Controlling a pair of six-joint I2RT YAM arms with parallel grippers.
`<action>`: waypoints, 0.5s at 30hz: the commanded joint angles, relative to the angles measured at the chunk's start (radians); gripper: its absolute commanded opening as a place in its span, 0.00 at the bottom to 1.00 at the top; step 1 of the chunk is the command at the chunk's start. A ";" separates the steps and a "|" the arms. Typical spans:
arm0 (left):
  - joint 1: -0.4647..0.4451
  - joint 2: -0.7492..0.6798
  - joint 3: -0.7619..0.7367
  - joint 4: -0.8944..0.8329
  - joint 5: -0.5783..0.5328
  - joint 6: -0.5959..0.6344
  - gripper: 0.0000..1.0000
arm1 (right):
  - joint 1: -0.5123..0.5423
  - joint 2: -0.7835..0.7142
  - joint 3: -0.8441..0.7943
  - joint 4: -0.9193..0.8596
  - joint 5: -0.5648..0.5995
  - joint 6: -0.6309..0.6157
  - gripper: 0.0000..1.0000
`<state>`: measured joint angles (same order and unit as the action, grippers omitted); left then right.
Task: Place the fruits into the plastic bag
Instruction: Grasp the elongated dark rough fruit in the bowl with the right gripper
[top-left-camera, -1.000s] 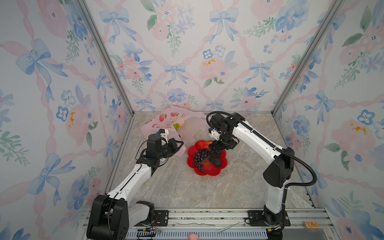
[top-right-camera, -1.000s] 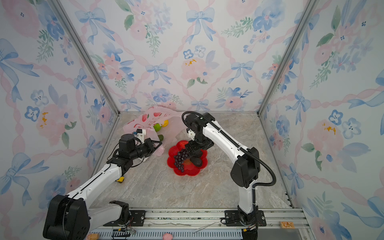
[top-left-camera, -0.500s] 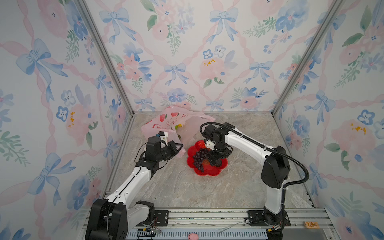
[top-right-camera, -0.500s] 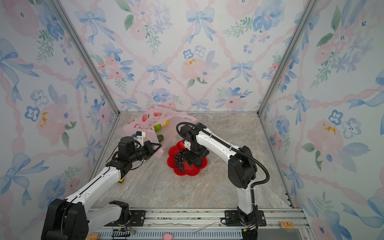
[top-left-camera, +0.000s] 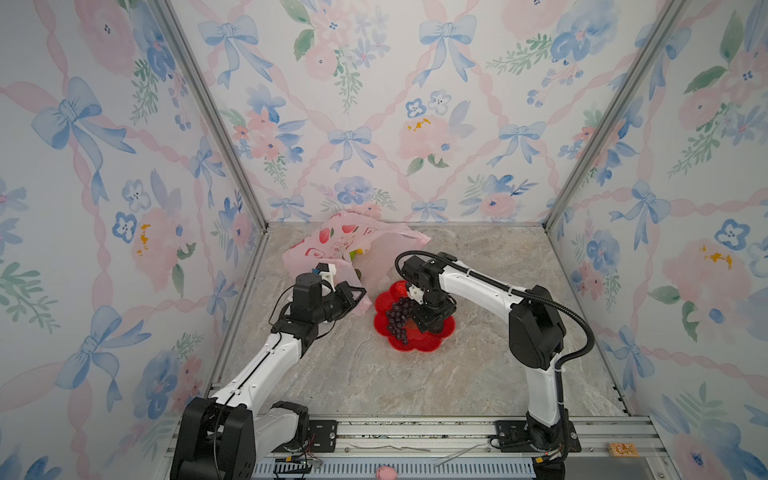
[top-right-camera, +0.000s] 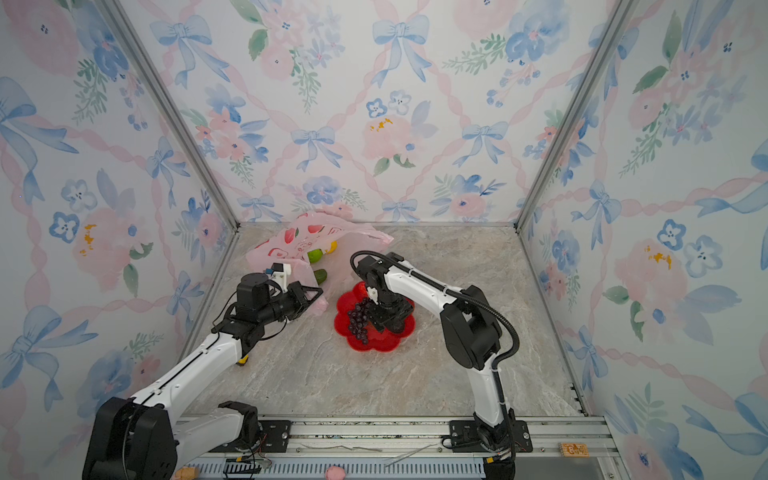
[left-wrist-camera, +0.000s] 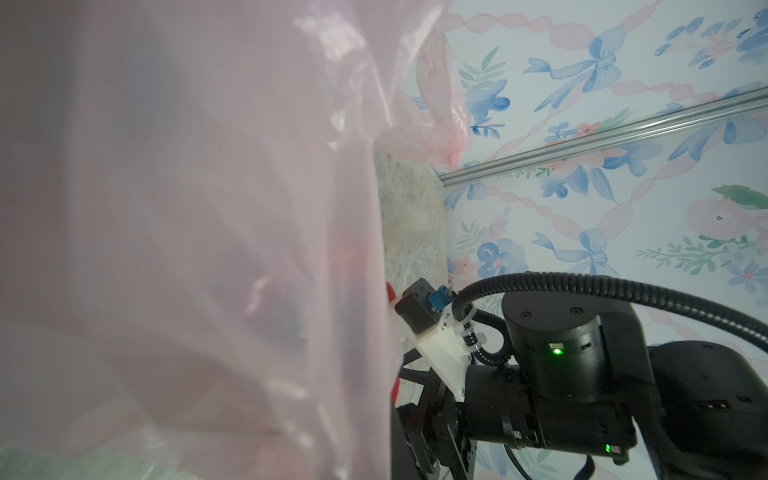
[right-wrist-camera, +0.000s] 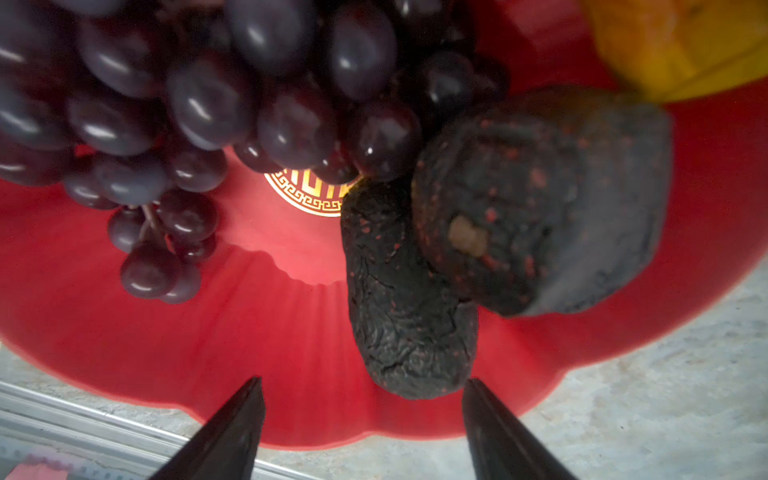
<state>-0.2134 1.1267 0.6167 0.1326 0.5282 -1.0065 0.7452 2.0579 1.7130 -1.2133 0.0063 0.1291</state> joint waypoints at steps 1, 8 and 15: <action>0.011 0.001 0.008 -0.022 -0.007 0.022 0.00 | -0.007 0.021 -0.025 0.002 0.038 0.018 0.76; 0.014 0.004 0.015 -0.033 0.001 0.028 0.00 | -0.007 0.037 -0.045 0.033 0.050 0.029 0.75; 0.018 -0.001 0.015 -0.044 0.008 0.031 0.00 | -0.005 0.063 -0.050 0.069 0.057 0.035 0.71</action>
<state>-0.2020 1.1267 0.6170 0.1043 0.5289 -0.9989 0.7452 2.0983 1.6768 -1.1618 0.0467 0.1505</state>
